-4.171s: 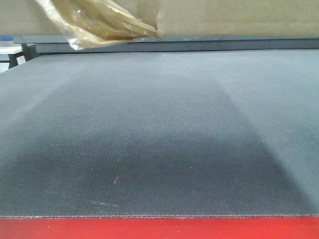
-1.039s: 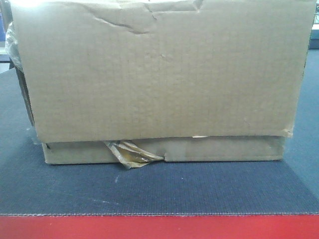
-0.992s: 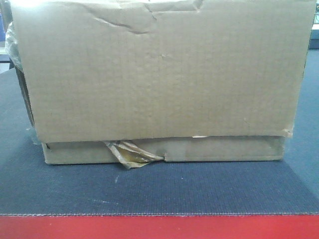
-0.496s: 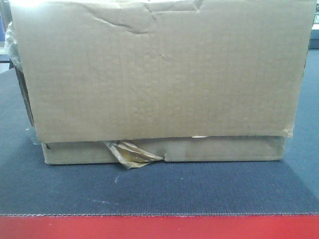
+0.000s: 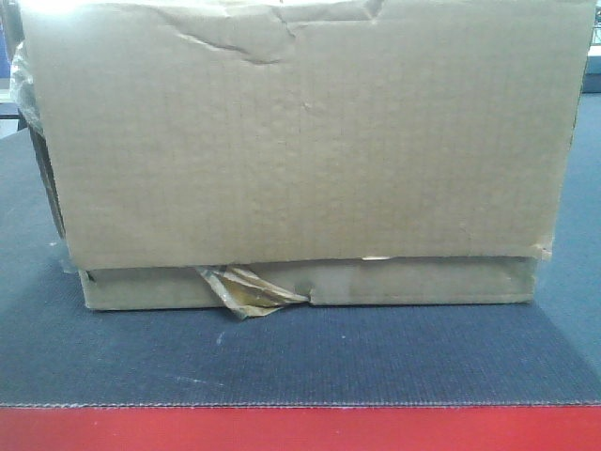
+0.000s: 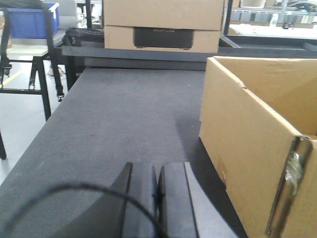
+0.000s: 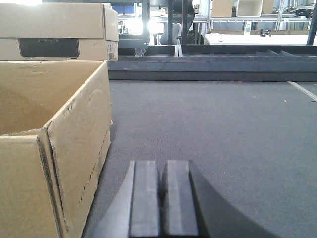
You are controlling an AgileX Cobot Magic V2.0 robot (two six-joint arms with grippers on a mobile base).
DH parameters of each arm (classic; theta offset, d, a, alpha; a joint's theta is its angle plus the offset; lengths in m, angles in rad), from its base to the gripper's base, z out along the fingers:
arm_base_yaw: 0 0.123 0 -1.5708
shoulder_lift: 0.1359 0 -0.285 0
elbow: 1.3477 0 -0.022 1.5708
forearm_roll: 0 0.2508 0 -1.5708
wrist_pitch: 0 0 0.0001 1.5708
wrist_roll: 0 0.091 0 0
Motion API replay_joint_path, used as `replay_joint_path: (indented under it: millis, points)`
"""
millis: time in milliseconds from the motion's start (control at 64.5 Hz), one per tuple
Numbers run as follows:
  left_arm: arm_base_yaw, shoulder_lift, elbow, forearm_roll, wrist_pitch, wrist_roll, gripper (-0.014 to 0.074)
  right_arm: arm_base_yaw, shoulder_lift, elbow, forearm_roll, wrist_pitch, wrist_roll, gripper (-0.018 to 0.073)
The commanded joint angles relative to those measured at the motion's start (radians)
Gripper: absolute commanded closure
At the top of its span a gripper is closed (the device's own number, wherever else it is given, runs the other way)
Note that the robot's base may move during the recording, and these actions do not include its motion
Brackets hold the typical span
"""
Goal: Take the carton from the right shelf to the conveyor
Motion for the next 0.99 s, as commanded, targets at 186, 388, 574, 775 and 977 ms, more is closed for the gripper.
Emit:
replay_joint_path:
  millis: [186,388,574,775,977]
  points:
    - [0.142,-0.104,0.160,-0.187,-0.135,0.263,0.0602,-0.003,-0.005,0.004,-0.011,-0.024,-0.005,0.0627]
    - [0.202,-0.104,0.349,-0.329,-0.332,0.309,0.0602,-0.003,-0.007,0.004,-0.011,-0.024,-0.005,0.0627]
    - [0.212,-0.104,0.430,-0.328,-0.426,0.309,0.0602,-0.003,-0.007,0.004,-0.011,-0.024,-0.005,0.0627]
    - [0.212,-0.104,0.430,-0.330,-0.428,0.309,0.0602,-0.003,-0.007,0.004,-0.011,-0.024,-0.005,0.0627]
    - [0.212,-0.104,0.430,-0.330,-0.428,0.309,0.0602,-0.003,-0.007,0.004,-0.011,-0.024,-0.005,0.0627]
